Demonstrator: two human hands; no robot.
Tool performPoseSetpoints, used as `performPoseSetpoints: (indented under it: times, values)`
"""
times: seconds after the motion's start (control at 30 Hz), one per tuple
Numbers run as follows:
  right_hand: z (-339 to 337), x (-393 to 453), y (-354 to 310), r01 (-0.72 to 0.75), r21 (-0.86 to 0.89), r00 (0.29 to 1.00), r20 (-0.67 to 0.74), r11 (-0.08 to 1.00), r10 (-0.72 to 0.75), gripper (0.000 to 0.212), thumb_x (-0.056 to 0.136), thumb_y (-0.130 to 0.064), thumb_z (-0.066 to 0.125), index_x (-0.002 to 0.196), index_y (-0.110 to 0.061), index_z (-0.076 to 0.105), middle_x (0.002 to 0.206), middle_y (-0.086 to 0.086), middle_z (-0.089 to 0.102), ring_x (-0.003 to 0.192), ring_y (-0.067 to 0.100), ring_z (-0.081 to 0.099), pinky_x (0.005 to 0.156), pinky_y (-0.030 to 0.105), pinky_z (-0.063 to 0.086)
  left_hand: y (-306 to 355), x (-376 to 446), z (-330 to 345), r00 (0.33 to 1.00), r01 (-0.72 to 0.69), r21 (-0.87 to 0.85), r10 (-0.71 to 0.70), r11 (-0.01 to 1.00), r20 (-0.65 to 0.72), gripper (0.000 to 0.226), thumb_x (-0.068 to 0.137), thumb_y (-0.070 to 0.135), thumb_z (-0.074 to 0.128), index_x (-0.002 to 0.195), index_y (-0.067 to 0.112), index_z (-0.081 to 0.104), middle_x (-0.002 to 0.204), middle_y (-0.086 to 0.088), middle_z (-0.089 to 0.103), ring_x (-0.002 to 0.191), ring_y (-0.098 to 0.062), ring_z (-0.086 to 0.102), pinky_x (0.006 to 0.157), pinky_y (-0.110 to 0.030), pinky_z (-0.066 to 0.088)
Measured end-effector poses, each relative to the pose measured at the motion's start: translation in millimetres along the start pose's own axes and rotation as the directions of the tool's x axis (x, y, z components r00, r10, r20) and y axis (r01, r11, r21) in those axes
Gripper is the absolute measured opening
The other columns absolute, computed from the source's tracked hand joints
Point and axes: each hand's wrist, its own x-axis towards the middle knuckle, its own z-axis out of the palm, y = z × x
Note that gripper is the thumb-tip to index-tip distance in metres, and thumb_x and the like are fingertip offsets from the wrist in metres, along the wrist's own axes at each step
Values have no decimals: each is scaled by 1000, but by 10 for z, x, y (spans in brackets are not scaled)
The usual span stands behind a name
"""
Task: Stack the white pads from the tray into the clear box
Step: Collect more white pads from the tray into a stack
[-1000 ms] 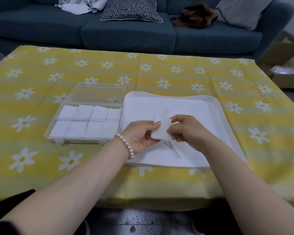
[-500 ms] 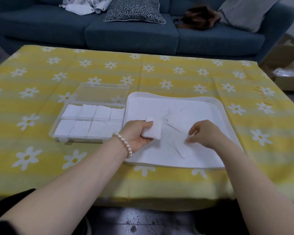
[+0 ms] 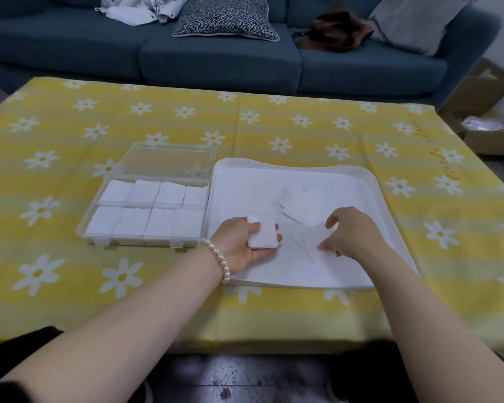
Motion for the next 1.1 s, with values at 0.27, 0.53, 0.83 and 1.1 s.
performPoseSetpoints:
  times: [0.27,0.53,0.83,1.1]
  values:
    - [-217,-157,-115,83,707,964,122,702,-237,8,78,-4,71,74,-2,64,56,1,57,44,11,53,46,21,36,-57,-21,119,996,-27,-36,29,999,79,29,100,0,32,122,4,49,112,-15,61,91,-28,61,79,-43,51]
    - [46,-173,-318,-16,765,958,195,644,-208,12,78,-5,72,72,-8,62,55,6,60,40,12,55,47,25,35,-56,-74,139,972,9,-126,20,992,233,37,99,8,34,131,-6,48,127,-26,57,108,-45,58,90,-42,52]
    - [148,-176,-401,75,773,976,72,630,-206,18,79,-1,68,69,-7,54,41,-1,51,36,13,50,43,23,33,18,-142,87,972,-16,-99,39,995,231,35,100,18,39,123,-6,52,112,-20,63,93,-33,63,83,-36,54]
    - [264,-179,-733,133,775,960,53,618,-273,11,75,-19,74,75,-18,63,73,-5,58,69,13,49,60,24,35,362,-326,-284,990,-106,60,100,993,97,19,95,-10,38,108,-2,50,105,-18,60,95,-28,61,82,-41,50]
